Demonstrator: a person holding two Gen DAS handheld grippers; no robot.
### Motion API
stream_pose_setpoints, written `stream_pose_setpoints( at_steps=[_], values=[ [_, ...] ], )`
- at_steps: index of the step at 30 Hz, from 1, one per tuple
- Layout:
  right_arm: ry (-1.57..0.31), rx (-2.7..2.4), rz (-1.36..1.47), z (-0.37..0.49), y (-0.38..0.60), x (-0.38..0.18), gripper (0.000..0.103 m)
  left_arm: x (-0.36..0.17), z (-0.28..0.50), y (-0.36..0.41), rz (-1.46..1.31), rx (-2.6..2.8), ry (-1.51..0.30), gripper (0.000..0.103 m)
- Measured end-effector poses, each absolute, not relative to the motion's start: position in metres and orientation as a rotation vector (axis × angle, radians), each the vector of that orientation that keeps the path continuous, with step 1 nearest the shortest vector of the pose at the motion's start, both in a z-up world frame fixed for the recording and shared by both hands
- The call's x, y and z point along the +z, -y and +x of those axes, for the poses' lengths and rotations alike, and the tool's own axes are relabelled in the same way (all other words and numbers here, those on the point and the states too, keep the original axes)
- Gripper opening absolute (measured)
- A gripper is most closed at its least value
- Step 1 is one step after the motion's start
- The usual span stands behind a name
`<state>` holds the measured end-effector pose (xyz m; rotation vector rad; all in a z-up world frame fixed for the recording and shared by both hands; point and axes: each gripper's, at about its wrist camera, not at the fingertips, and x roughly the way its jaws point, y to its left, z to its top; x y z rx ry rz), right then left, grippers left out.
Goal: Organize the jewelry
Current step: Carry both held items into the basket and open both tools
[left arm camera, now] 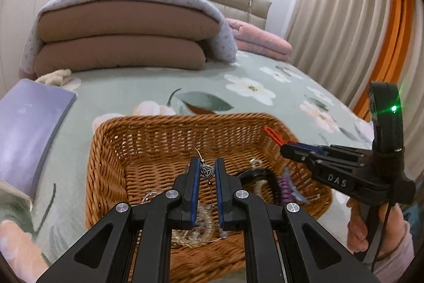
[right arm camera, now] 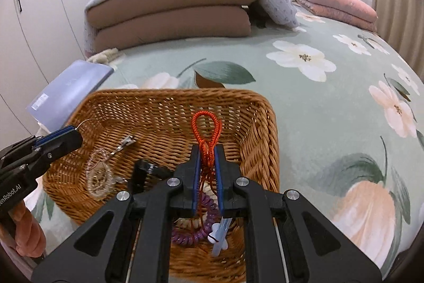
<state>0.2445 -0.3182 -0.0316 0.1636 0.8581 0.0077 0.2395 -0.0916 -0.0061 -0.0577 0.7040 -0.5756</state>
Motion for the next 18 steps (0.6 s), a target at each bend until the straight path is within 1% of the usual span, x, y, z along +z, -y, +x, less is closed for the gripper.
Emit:
stream_pose_setpoints(
  at_steps=[5,6,7,9,10,12,14,17,18],
  values=[
    [-0.846,0.088,0.296,0.243,0.329,-0.041,0.01,-0.009,0.239,0.089,-0.06,-0.568,-0.713,0.012],
    [-0.847,0.088,0.31,0.241,0.33,-0.042,0.01,-0.008,0.237,0.089,-0.056,-0.572,-0.712,0.014],
    [-0.845,0.082,0.313,0.239,0.332,-0.041,0.011,-0.008,0.237,0.09,-0.055,-0.574,-0.715,0.018],
    [-0.836,0.066,0.306,0.236,0.333,-0.038,0.011,-0.008,0.236,0.089,-0.055,-0.563,-0.715,0.046],
    [-0.825,0.066,0.308,0.233,0.333,-0.036,0.011,-0.007,0.234,0.089,-0.053,-0.555,-0.706,0.05],
    [-0.815,0.064,0.308,0.228,0.333,-0.031,0.012,-0.005,0.233,0.089,-0.049,-0.554,-0.702,0.051],
    [-0.815,0.055,0.298,0.226,0.332,-0.029,0.017,-0.004,0.232,0.088,-0.052,-0.56,-0.705,0.051],
    [-0.824,0.071,0.294,0.225,0.33,-0.027,0.031,-0.001,0.231,0.086,-0.057,-0.568,-0.699,0.051],
    [-0.823,0.074,0.29,0.225,0.329,-0.026,0.045,0.0,0.23,0.086,-0.059,-0.571,-0.697,0.051]
  ],
)
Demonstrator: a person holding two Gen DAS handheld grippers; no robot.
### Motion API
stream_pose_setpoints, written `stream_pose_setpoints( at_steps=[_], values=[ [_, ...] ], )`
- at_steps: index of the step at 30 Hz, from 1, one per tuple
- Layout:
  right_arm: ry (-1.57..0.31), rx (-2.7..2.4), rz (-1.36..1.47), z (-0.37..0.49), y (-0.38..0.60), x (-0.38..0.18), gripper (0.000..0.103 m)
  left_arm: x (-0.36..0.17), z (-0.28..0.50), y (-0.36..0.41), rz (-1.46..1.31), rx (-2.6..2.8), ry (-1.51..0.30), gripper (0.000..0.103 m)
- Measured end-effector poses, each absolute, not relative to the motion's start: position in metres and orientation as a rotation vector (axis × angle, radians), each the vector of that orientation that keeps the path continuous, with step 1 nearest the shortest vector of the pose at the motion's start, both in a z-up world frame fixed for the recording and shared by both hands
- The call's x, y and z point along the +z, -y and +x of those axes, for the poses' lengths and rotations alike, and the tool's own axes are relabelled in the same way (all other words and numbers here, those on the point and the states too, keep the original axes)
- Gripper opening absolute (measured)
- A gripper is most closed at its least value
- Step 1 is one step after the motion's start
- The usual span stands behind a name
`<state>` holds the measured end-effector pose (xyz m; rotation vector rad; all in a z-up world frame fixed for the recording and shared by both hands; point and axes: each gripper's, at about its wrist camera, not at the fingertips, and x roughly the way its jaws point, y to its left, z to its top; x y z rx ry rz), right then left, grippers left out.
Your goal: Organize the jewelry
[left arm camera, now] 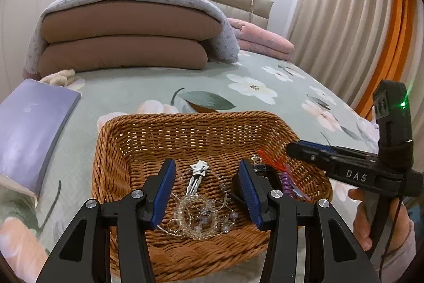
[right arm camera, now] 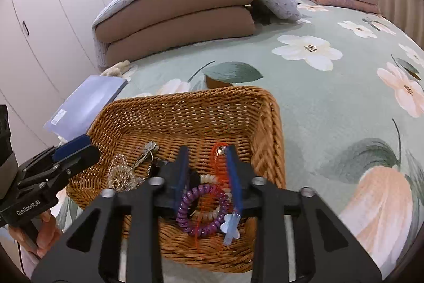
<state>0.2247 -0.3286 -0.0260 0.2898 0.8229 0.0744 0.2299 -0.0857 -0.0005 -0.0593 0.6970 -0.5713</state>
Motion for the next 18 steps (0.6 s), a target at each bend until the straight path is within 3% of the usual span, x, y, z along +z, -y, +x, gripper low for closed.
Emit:
stream_pose_setpoints(
  at_steps=[1,8,12,13,17,18],
  values=[
    [-0.821,0.08,0.285,0.224,0.327,-0.025,0.058,0.001,0.229,0.085,-0.06,-0.574,-0.695,0.051],
    [-0.797,0.046,0.211,0.193,0.312,0.0,0.063,0.022,0.197,0.068,-0.047,-0.576,-0.662,0.051],
    [-0.705,-0.042,0.122,0.14,0.291,0.03,0.09,0.046,0.16,0.048,-0.055,-0.583,-0.624,0.052],
    [-0.678,-0.042,0.122,0.126,0.286,0.037,0.093,0.054,0.147,0.042,-0.055,-0.581,-0.609,0.053],
    [-0.602,-0.022,0.156,0.066,0.267,0.058,0.093,0.075,0.092,0.019,-0.058,-0.559,-0.538,0.077],
    [-0.592,-0.01,0.173,0.049,0.262,0.061,0.094,0.078,0.079,0.014,-0.058,-0.546,-0.522,0.077]
  ],
)
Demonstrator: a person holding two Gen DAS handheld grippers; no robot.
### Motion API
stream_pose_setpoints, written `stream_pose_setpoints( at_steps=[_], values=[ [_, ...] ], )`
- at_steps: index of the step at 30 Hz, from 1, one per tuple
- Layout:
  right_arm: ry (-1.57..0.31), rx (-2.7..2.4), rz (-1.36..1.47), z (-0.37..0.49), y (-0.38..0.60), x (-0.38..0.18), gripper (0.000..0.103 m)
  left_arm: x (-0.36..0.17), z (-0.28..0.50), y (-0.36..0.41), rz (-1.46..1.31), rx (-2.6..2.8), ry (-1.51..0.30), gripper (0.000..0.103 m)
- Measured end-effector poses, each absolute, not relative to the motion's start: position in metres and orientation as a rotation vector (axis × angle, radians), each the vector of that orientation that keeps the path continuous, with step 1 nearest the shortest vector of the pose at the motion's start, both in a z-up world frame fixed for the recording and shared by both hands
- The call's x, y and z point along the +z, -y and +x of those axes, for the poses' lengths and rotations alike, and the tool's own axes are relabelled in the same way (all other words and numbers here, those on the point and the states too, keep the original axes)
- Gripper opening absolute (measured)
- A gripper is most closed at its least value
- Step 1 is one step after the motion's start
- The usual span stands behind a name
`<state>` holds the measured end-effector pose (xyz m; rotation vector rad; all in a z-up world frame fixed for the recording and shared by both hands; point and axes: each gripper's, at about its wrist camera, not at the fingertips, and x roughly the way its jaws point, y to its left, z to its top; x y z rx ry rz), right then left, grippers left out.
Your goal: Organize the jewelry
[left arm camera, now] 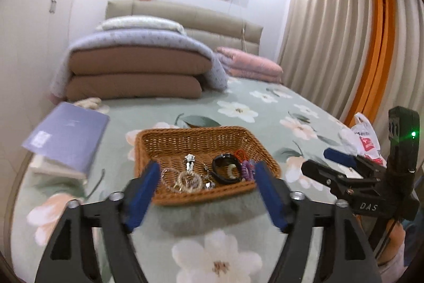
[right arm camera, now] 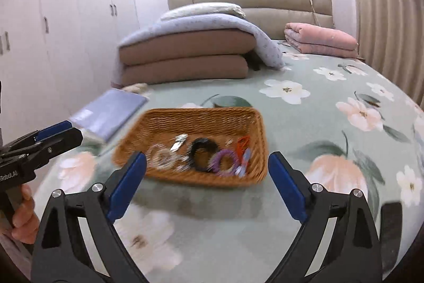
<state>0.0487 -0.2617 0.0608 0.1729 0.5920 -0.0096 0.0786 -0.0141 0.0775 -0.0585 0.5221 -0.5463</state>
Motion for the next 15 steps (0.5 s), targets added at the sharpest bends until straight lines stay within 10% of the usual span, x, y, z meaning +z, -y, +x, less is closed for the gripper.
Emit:
stream_pose_setpoints(
  at_steps=[15],
  values=[
    [-0.477,-0.145,0.038,-0.055,0.22,0.028,0.095,0.026,-0.008,-0.004,0.069,-0.246,-0.402,0.078]
  ],
)
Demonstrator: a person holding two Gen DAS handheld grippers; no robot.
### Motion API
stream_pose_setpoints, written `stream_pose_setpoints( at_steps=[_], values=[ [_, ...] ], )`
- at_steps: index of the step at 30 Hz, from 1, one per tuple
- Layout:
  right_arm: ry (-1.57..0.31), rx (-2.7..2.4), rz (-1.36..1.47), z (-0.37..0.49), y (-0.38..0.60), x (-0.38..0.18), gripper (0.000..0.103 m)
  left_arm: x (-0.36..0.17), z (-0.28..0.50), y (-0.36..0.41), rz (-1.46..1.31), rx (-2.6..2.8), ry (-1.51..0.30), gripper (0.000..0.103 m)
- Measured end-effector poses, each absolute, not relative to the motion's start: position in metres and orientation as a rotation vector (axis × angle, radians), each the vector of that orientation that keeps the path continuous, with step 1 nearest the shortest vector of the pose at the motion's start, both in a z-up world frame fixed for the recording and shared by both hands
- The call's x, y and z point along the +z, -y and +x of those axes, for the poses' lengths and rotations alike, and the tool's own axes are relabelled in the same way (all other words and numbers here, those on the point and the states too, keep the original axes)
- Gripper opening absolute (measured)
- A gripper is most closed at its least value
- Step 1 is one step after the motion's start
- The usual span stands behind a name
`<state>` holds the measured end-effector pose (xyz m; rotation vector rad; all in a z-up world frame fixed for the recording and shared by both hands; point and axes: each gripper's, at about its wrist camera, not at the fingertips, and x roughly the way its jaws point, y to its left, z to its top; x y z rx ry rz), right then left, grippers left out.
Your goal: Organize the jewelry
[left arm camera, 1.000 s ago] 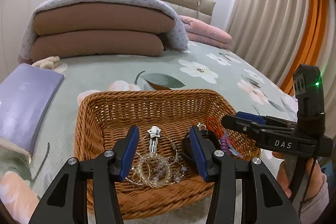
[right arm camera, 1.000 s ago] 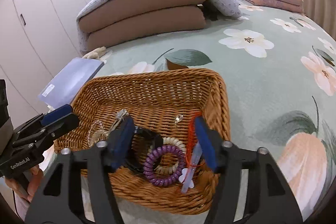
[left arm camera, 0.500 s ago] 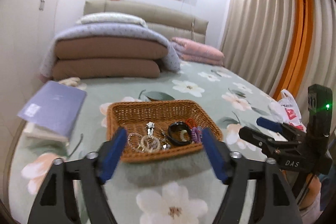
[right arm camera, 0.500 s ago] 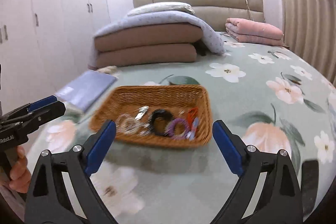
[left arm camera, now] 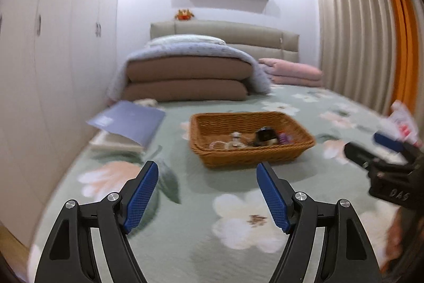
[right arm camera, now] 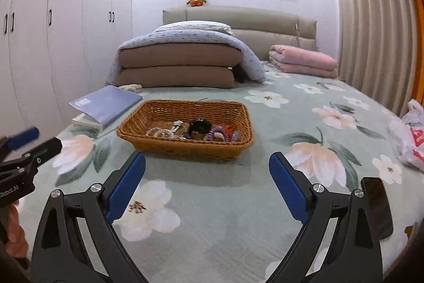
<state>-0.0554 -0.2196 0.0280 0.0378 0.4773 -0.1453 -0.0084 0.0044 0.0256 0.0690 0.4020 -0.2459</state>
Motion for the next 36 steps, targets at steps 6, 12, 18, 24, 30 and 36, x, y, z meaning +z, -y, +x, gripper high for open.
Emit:
stream_pose_setpoints(
  at_steps=[6,12,18,24,30,36],
  values=[
    [-0.512,-0.152,0.028,-0.045,0.221,0.006,0.095,0.008,0.004,-0.002,0.024,-0.262,-0.472,0.078],
    [-0.533,-0.187,-0.011,-0.038,0.216,-0.006,0.095,0.0,0.006,0.0,0.021,-0.244,-0.485,0.078],
    [-0.553,-0.193,-0.001,-0.028,0.22,-0.011,0.095,-0.003,0.002,0.01,0.049,-0.255,-0.483,0.078],
    [-0.576,-0.199,0.045,-0.024,0.232,-0.016,0.095,-0.007,0.002,0.015,0.058,-0.266,-0.495,0.078],
    [-0.598,-0.188,0.075,-0.019,0.24,-0.022,0.095,-0.009,0.004,0.013,0.051,-0.261,-0.508,0.078],
    [-0.613,-0.188,0.067,-0.016,0.238,-0.026,0.095,-0.01,0.006,0.013,0.052,-0.261,-0.514,0.078]
  ],
)
